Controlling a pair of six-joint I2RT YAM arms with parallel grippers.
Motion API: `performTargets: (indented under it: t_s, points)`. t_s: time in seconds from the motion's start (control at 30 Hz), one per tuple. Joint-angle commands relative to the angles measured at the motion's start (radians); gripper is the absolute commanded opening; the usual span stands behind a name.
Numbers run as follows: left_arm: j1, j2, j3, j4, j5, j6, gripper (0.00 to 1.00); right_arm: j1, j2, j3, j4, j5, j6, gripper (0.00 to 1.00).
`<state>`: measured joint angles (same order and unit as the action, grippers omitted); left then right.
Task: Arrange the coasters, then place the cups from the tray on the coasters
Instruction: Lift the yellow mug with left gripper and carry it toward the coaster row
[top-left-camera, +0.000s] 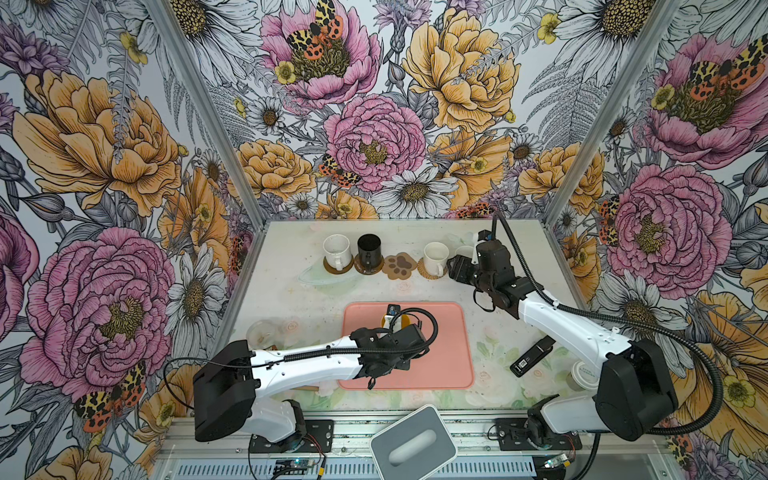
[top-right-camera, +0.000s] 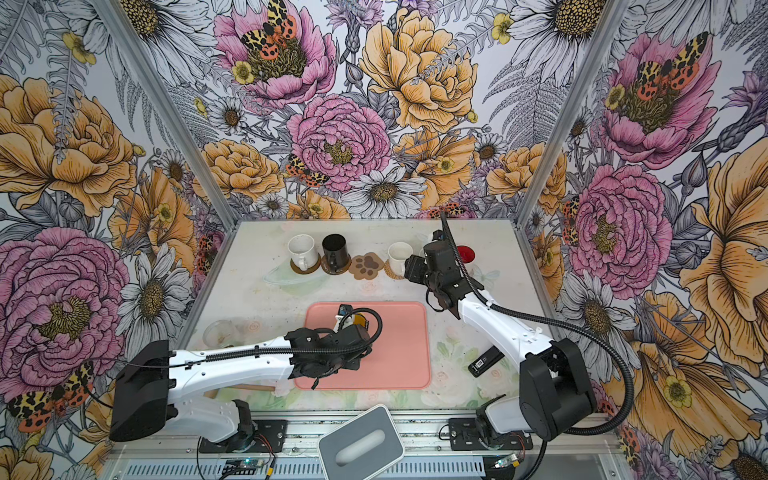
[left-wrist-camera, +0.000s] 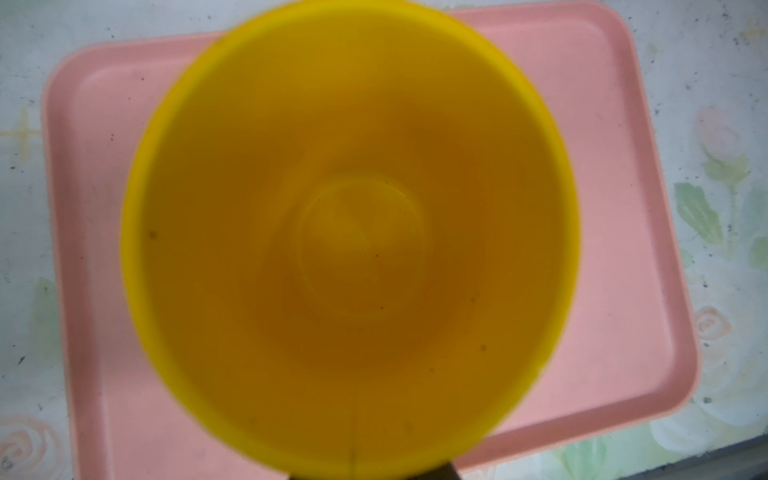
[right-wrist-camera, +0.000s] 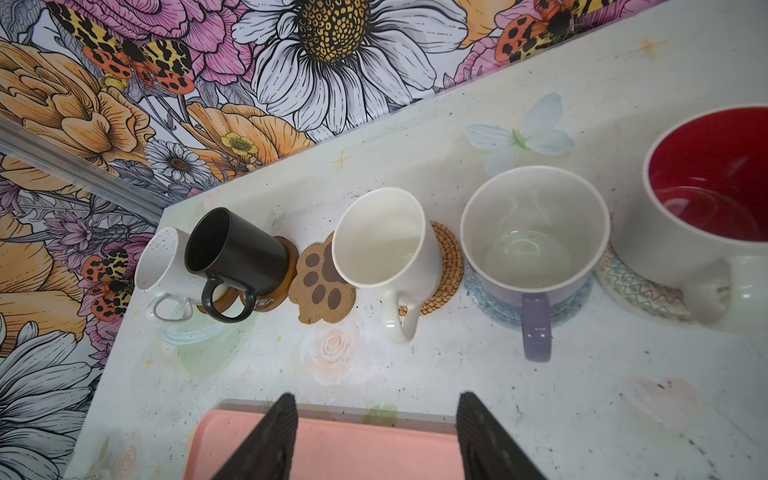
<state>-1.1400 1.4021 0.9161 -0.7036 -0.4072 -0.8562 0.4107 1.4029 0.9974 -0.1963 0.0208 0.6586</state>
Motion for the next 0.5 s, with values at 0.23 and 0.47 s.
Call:
performTargets:
  t_s: [0.23, 0.47]
  points:
    - [0.126, 0.012, 0.03, 0.178, -0.003, 0.153, 0.0, -0.01, -0.011, -0.005, 0.018, -0.002, 0.006, 0.63]
    - [0.225, 0.083, 0.089, 0.252, 0.054, 0.249, 0.0, -0.013, -0.012, -0.006, 0.018, -0.001, 0.004, 0.63]
